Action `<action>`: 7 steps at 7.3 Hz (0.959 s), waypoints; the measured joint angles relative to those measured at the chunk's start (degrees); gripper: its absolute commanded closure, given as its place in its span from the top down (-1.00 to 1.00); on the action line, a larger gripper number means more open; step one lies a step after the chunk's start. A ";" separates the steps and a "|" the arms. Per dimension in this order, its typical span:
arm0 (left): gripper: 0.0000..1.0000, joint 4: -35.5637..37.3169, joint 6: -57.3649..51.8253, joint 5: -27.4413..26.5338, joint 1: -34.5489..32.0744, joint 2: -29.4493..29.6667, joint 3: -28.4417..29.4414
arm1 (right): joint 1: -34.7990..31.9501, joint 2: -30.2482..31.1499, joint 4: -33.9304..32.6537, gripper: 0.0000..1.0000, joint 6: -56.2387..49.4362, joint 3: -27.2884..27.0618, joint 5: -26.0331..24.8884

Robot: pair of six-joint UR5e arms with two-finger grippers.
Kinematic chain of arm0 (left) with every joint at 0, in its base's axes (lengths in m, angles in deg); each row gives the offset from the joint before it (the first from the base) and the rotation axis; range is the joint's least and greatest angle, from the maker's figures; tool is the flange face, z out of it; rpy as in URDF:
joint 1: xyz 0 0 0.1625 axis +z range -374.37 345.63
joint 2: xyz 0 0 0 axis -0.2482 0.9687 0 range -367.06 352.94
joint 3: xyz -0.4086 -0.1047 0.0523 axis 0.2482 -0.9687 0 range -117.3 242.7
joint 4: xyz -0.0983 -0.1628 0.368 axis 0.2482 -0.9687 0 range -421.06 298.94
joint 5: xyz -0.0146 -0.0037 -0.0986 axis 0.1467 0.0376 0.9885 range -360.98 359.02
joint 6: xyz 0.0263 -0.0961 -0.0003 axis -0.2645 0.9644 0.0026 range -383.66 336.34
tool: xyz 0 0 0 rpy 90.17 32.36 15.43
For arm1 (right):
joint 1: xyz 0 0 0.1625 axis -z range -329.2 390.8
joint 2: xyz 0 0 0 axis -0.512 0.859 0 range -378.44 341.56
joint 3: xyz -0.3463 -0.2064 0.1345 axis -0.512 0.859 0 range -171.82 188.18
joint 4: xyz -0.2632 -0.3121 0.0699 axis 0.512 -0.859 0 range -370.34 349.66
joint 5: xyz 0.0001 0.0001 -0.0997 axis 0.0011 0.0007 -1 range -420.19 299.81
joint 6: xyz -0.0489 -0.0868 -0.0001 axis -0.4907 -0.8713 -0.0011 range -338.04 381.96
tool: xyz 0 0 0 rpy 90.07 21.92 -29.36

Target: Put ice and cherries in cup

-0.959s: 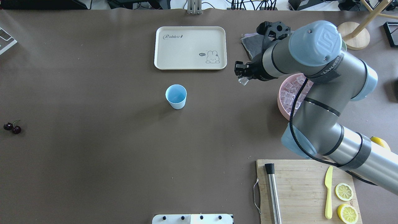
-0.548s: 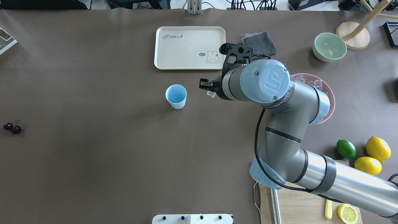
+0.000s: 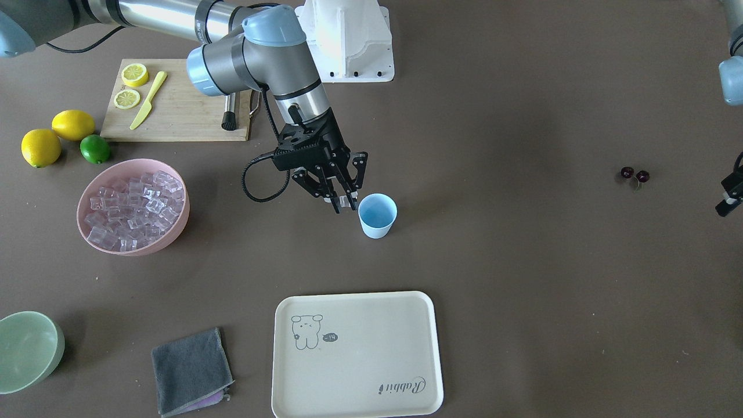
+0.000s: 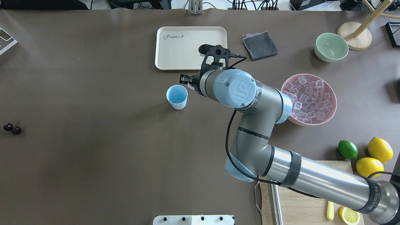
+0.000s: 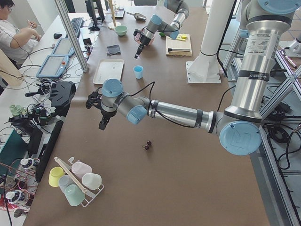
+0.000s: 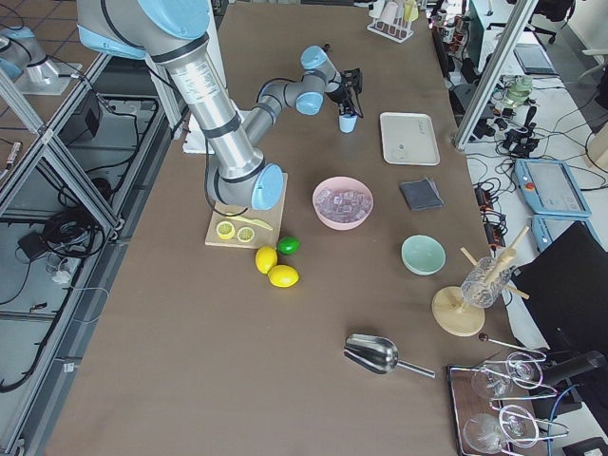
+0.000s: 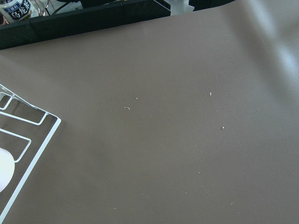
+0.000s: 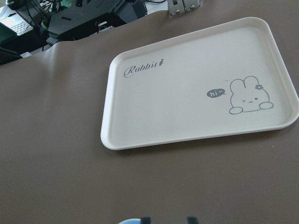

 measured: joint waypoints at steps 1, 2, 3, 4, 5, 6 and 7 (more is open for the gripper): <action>0.98 -0.01 0.00 0.27 0.26 -0.03 0.00 | 0.12 -1.98 1.13 -1.00 0.07 2.42 -1.00; 0.98 -0.01 0.00 0.36 0.53 -0.15 0.01 | 0.40 -3.57 1.58 -1.00 0.10 4.26 -1.75; 0.98 -0.01 0.00 0.40 0.84 -0.32 0.02 | 0.93 -4.31 1.75 -1.00 0.10 5.34 -2.59; 0.98 -0.01 0.00 0.41 1.00 -0.43 0.02 | 1.42 -4.81 1.79 -1.00 0.06 6.28 -3.27; 0.98 -0.01 0.00 0.41 1.06 -0.47 0.02 | 1.76 -5.25 1.84 0.67 -0.12 7.19 -3.55; 0.98 -0.01 0.00 0.41 1.09 -0.57 0.02 | 2.07 -5.31 1.88 0.99 -0.57 7.57 -3.55; 0.98 -0.01 0.00 0.40 1.09 -0.70 -0.01 | 2.25 -5.28 1.90 0.99 -1.74 7.56 -3.45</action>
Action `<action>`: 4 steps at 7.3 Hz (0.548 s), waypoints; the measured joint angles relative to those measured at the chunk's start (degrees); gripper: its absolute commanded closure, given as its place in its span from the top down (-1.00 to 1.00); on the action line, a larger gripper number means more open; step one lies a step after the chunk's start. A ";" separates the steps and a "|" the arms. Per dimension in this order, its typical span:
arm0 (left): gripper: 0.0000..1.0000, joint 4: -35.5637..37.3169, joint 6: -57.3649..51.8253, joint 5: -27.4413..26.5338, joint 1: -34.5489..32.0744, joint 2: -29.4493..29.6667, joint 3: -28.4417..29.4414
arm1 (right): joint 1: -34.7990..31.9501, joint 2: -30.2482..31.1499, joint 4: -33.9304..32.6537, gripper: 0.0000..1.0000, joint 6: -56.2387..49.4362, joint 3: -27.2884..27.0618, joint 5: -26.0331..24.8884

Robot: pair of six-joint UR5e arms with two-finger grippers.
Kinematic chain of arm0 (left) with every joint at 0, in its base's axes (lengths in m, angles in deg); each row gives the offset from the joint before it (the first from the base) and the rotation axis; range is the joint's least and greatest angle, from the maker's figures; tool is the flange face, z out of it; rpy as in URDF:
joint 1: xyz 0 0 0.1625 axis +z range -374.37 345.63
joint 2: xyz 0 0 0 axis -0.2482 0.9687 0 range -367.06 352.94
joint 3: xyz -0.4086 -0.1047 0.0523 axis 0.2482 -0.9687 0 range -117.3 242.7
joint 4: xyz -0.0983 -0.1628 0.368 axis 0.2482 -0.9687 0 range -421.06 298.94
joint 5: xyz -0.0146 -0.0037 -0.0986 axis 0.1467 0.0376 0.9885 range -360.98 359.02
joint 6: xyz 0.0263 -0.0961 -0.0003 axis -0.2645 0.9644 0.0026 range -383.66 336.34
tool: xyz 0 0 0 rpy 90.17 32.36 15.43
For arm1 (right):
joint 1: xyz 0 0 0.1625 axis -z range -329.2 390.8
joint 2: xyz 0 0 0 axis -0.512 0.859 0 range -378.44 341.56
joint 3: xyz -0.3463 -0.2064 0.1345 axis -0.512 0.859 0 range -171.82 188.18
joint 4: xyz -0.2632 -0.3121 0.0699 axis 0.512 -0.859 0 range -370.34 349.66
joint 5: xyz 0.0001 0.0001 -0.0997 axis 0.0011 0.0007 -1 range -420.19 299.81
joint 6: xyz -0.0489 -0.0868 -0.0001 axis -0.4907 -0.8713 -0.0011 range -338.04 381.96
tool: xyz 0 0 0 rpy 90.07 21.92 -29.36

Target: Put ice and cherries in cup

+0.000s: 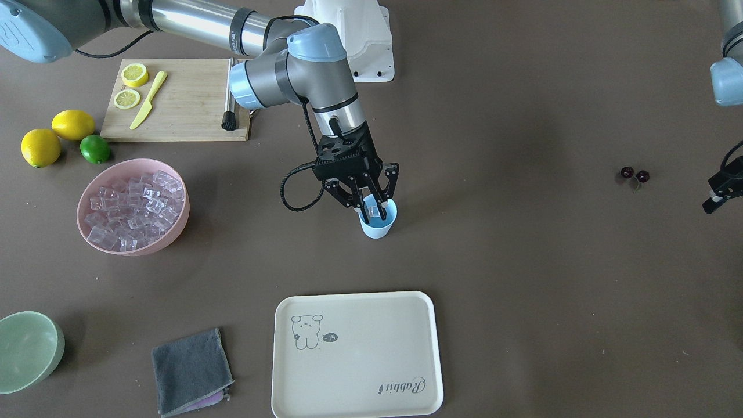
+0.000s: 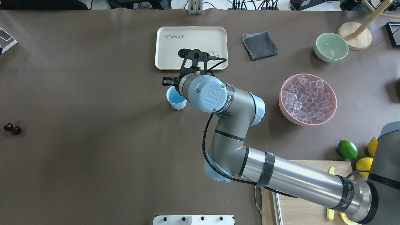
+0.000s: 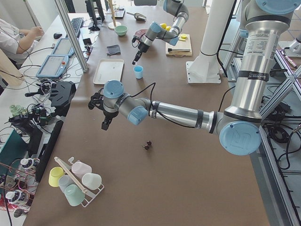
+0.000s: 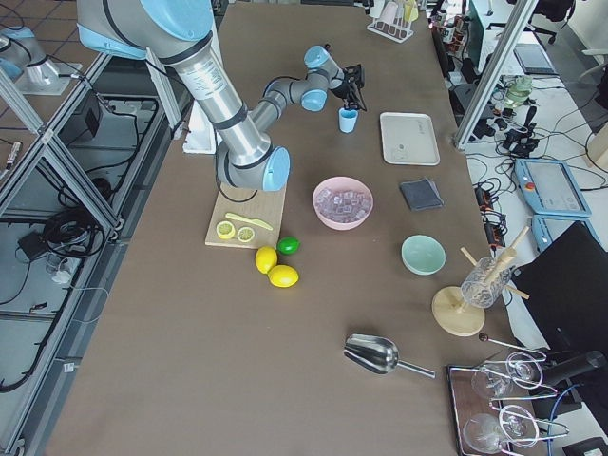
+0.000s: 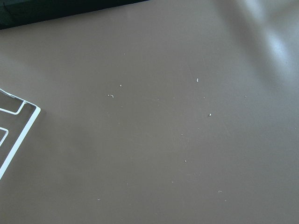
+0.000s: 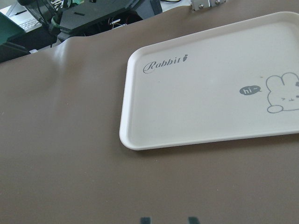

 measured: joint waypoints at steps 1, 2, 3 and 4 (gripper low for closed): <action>0.98 0.00 0.00 -0.04 -0.03 -0.09 -0.10 | -0.09 0.05 0.01 0.99 -2.39 -0.46 0.20; 0.98 0.00 0.00 -0.06 -0.06 -0.12 -0.24 | -0.62 0.39 -0.01 0.99 -4.55 -1.61 0.97; 0.98 0.00 0.00 -0.07 -0.06 -0.15 -0.37 | -2.08 1.49 -0.12 0.99 -5.60 -3.58 3.49; 0.98 0.00 0.00 -0.07 -0.07 -0.15 -0.41 | -4.68 3.74 -0.30 0.99 -6.07 -6.04 8.30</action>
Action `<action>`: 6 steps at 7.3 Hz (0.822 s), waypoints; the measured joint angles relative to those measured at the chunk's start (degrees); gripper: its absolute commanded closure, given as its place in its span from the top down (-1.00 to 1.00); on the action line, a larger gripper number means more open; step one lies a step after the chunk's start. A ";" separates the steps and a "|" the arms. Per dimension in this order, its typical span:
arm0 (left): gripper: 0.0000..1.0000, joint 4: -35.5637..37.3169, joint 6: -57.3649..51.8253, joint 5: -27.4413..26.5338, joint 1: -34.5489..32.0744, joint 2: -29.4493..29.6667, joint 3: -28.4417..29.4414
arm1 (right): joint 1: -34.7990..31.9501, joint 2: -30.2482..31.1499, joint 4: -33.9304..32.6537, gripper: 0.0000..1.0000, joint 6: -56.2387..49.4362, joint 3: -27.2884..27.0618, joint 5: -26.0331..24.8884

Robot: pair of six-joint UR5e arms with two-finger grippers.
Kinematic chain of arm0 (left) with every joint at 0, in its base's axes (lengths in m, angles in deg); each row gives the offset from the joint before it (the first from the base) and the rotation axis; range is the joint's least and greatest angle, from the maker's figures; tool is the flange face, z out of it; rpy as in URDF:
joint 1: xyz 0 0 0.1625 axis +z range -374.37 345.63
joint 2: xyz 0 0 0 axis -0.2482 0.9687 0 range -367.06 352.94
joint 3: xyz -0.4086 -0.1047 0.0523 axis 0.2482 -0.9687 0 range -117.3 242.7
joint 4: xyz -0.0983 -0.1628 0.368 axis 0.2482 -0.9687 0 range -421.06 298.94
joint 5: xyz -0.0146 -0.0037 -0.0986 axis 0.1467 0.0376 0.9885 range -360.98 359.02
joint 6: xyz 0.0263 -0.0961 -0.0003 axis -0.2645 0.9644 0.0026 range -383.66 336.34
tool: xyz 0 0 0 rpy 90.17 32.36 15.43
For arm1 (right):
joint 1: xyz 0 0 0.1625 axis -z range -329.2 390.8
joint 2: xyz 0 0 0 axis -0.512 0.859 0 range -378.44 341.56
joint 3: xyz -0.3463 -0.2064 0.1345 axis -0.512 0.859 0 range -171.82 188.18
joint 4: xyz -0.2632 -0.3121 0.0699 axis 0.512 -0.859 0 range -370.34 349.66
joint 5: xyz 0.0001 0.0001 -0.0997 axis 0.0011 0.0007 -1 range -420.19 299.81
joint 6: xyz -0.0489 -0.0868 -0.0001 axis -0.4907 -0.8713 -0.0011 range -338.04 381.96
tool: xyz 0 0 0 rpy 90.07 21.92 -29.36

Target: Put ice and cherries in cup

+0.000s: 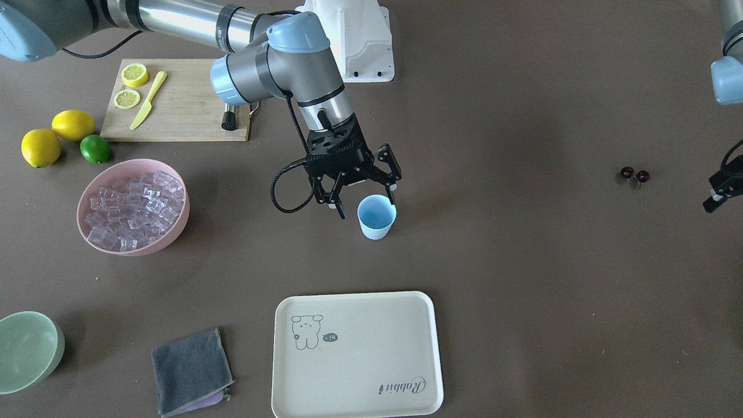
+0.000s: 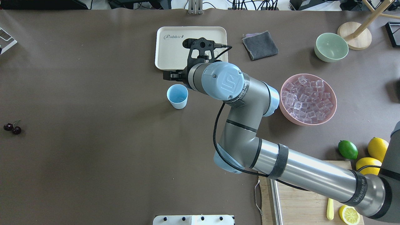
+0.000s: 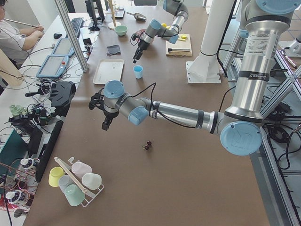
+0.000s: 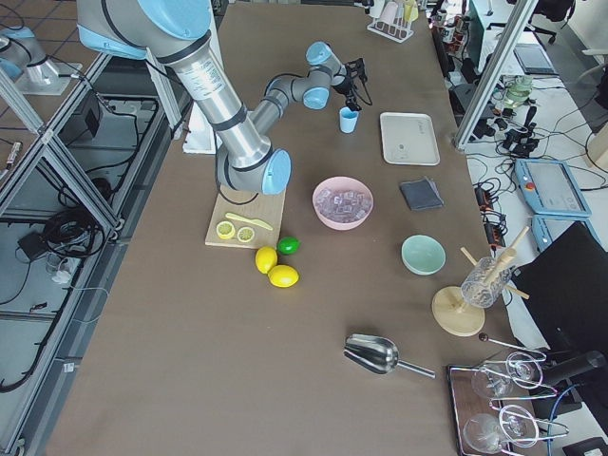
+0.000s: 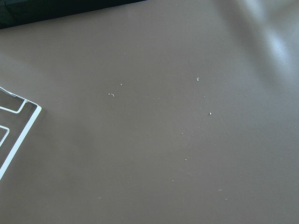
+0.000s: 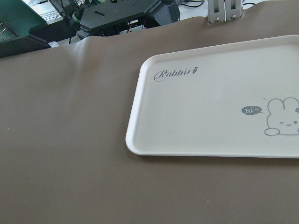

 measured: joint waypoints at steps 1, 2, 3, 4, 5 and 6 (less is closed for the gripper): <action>0.98 0.00 0.00 0.00 0.00 0.00 -0.15 | -3.38 3.09 -0.12 0.99 -0.88 -2.33 5.63; 0.98 0.06 0.00 -0.09 0.01 0.00 -0.55 | -7.10 6.51 -0.23 0.99 -2.35 -4.23 11.26; 0.98 0.15 0.00 -0.30 0.02 0.01 -1.03 | -10.60 10.10 -0.68 0.99 -3.37 -6.18 15.78; 0.98 0.17 0.00 -0.49 0.02 0.02 -1.44 | -13.75 13.37 -2.88 0.99 -4.11 -8.89 19.05; 0.98 0.20 0.00 -0.57 0.02 -0.08 -2.02 | -16.73 15.69 -8.44 0.99 -5.98 -12.36 21.60; 0.98 0.23 0.00 -0.66 0.01 -0.42 -2.80 | -18.61 16.86 -14.71 0.99 -9.00 -14.73 22.63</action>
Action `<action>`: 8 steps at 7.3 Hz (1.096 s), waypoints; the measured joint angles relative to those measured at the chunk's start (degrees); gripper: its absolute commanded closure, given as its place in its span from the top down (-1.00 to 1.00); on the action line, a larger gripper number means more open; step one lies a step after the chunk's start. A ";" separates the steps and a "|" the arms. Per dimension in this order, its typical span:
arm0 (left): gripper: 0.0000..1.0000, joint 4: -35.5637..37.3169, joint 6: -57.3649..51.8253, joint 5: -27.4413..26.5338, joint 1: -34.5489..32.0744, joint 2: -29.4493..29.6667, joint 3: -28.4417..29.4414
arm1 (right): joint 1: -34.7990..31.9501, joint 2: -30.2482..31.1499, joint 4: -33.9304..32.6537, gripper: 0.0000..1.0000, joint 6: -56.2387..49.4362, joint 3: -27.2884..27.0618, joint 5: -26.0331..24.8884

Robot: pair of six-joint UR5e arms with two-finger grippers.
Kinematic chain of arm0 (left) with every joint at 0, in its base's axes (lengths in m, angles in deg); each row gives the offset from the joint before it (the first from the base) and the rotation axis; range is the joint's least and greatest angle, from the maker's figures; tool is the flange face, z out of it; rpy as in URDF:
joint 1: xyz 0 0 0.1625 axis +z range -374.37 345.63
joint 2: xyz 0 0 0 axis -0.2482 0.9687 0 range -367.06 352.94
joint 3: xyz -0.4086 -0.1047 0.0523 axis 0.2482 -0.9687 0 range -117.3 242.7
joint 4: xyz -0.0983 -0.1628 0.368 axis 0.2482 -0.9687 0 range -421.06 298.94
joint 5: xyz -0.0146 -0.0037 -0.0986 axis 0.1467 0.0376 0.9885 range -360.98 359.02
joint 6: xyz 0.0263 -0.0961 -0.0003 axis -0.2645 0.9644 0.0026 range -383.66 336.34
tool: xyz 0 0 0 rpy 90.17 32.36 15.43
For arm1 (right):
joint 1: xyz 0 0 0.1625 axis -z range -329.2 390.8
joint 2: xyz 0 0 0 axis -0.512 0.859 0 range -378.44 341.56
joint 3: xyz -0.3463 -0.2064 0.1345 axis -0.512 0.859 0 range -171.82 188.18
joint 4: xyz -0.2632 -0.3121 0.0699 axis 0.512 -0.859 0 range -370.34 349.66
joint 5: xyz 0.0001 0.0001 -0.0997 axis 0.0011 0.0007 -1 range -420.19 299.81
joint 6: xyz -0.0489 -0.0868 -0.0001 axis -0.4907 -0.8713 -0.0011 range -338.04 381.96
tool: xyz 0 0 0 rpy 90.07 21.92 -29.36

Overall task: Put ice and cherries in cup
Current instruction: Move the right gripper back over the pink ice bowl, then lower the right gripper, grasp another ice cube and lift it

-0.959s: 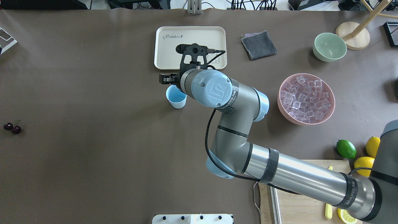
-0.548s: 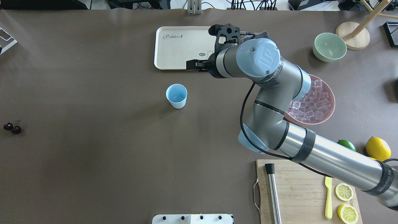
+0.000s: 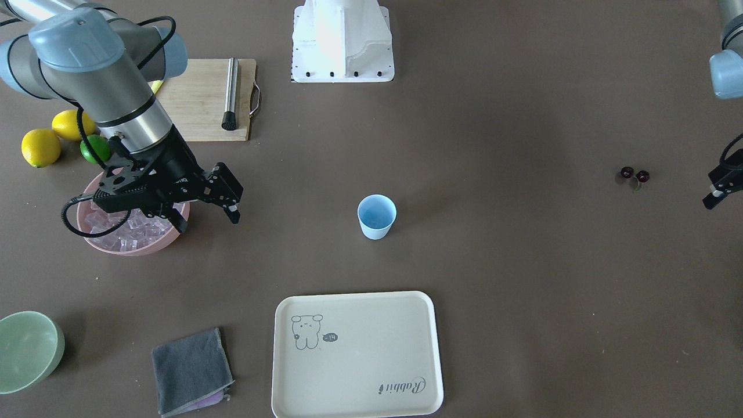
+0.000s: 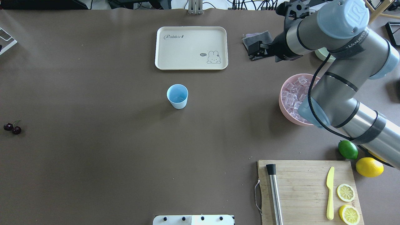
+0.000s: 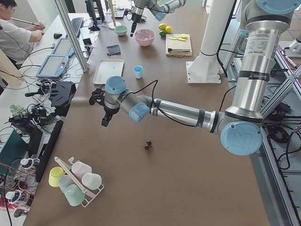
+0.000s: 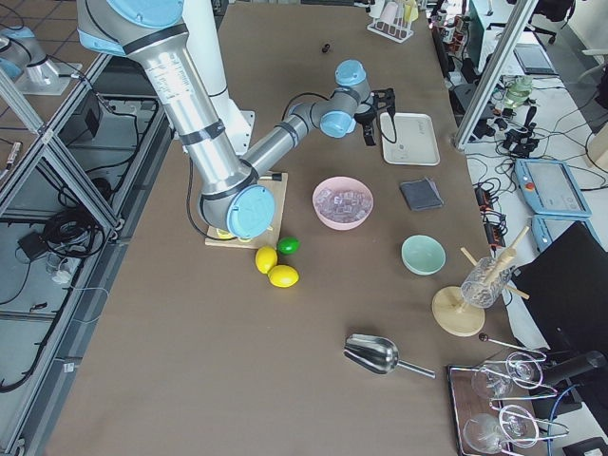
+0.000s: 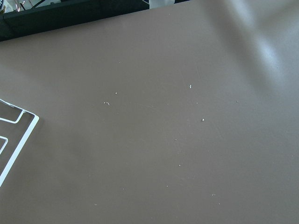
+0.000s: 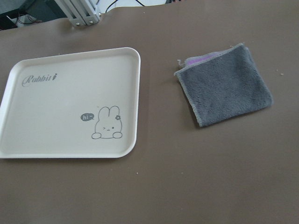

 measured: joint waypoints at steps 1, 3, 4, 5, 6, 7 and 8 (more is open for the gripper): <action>0.98 0.02 0.00 -0.12 -0.01 -0.42 -0.78 | -0.80 1.33 -4.52 0.99 -2.63 -1.06 0.01; 0.98 0.03 0.00 -0.21 -0.01 -0.77 -1.30 | -0.72 5.97 -7.54 0.99 -4.46 -1.54 -1.22; 0.98 0.03 0.00 -0.21 -0.01 -0.87 -1.48 | -0.15 8.07 -7.82 0.99 -4.62 -1.45 -1.98; 0.98 0.03 0.00 -0.22 -0.01 -0.94 -1.66 | 0.50 9.46 -7.90 0.95 -4.63 -1.27 -2.59; 0.98 0.03 0.00 -0.22 -0.01 -0.95 -1.78 | 1.20 10.67 -7.87 0.71 -4.54 -1.17 -2.87; 0.98 0.03 -0.02 -0.22 -0.01 -0.94 -1.81 | 2.01 11.66 -7.83 0.46 -4.28 -1.17 -3.03; 0.98 0.02 -0.06 -0.22 -0.01 -0.92 -1.86 | 2.79 12.35 -7.78 0.14 -3.99 -1.21 -3.11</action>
